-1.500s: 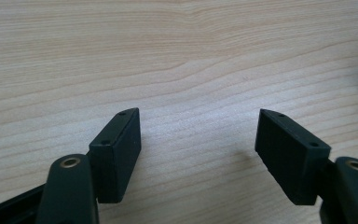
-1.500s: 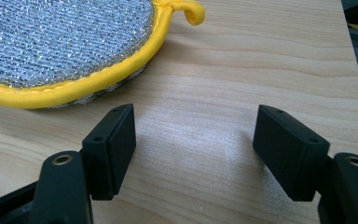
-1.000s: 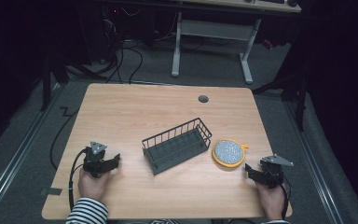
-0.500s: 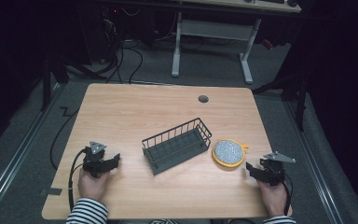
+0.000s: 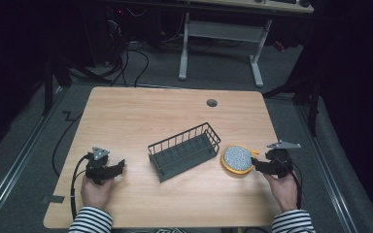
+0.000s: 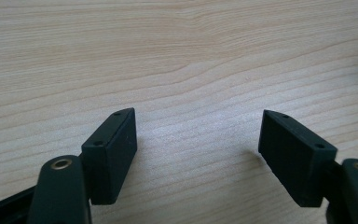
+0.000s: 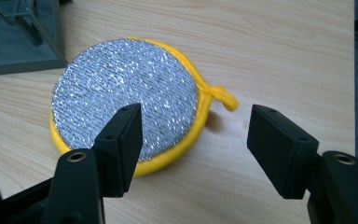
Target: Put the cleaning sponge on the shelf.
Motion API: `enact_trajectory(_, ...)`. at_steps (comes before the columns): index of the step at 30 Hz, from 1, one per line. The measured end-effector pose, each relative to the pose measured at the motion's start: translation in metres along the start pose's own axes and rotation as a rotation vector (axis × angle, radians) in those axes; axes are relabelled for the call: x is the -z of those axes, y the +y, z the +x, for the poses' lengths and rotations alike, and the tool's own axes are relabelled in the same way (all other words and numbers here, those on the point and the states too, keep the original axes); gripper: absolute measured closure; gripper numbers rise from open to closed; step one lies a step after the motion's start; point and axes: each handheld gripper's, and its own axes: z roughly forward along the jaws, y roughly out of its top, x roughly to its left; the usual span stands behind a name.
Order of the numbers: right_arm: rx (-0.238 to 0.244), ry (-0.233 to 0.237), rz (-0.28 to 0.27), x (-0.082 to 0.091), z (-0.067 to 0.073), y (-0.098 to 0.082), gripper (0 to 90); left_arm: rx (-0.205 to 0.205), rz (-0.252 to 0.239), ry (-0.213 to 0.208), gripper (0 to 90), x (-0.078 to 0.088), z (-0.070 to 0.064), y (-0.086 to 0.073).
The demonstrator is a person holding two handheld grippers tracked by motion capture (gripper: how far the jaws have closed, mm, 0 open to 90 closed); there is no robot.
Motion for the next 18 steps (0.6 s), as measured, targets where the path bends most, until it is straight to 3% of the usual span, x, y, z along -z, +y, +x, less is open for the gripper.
enact_trajectory(4, 0.031, 0.001, 0.021, -0.005, 0.005, 0.015, 34.8, 0.001, 0.0, 0.0, 28.3, 0.0, 0.0, 0.0)
enact_trajectory(14, -0.061, 0.033, 0.151, -0.024, -0.001, 0.027, 30.9, 0.001, 0.0, 0.0, 28.2, 0.0, 0.0, 0.0)
enact_trajectory(18, -0.067, 0.034, 0.18, -0.029, 0.0, 0.027, 30.7, -0.002, 0.001, 0.001, 28.2, 0.0, 0.0, 0.0)
